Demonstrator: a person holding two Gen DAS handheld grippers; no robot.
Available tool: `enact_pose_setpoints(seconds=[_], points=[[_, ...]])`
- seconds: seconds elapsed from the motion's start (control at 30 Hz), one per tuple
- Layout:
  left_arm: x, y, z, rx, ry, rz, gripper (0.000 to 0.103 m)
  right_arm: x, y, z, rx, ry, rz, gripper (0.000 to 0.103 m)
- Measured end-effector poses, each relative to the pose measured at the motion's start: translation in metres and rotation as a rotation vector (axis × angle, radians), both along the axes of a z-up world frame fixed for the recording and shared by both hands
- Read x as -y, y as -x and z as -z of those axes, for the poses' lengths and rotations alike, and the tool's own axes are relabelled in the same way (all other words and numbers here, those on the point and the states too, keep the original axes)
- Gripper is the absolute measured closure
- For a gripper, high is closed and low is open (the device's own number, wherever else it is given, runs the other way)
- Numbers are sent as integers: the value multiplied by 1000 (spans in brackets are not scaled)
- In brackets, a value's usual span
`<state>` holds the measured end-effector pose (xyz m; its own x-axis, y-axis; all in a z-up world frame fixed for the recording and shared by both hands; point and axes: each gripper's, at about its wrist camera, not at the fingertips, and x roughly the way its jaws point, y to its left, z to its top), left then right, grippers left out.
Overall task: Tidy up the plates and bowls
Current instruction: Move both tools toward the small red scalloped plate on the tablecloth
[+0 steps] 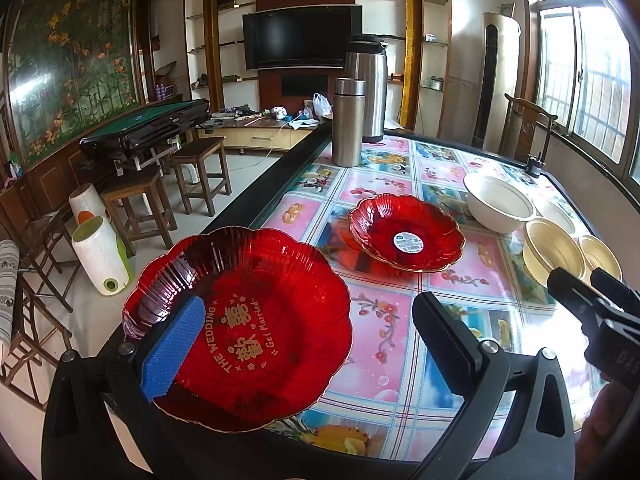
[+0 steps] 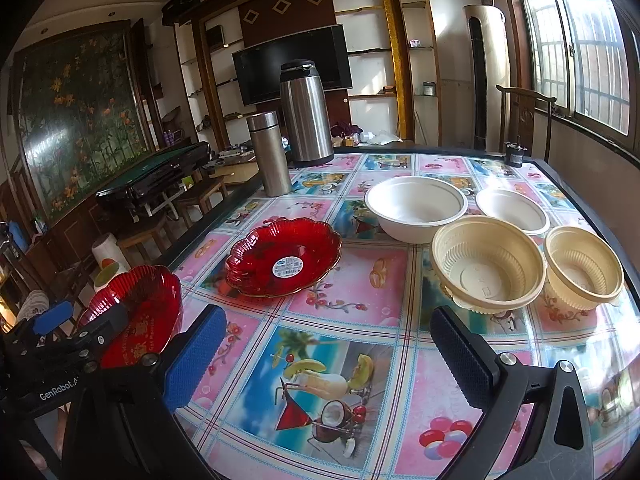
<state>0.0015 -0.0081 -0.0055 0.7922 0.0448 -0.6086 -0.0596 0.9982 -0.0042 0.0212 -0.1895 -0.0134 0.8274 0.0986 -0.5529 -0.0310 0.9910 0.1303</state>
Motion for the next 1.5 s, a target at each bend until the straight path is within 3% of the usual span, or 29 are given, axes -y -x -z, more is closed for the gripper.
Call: enact_pose_setpoints(seconds=[0.53, 0.87, 1.07, 1.13, 1.27, 1.5], points=[[0, -18, 4, -24, -37, 2, 0, 0, -27, -12, 17, -20, -20, 0], [4, -52, -2, -59, -94, 0, 0, 10, -69, -12, 17, -65, -18, 0], [10, -85, -18, -83, -172, -17, 0, 19, -121, -5, 10, -217, -38, 0], [15, -96, -24, -73, -217, -23, 0, 23, -135, 6, -96, -302, -82, 0], [25, -112, -25, -79, -292, -16, 0, 37, -135, 22, -162, -444, -112, 0], [36, -111, -18, -96, -376, -9, 0, 44, -134, 22, -134, -449, -86, 0]])
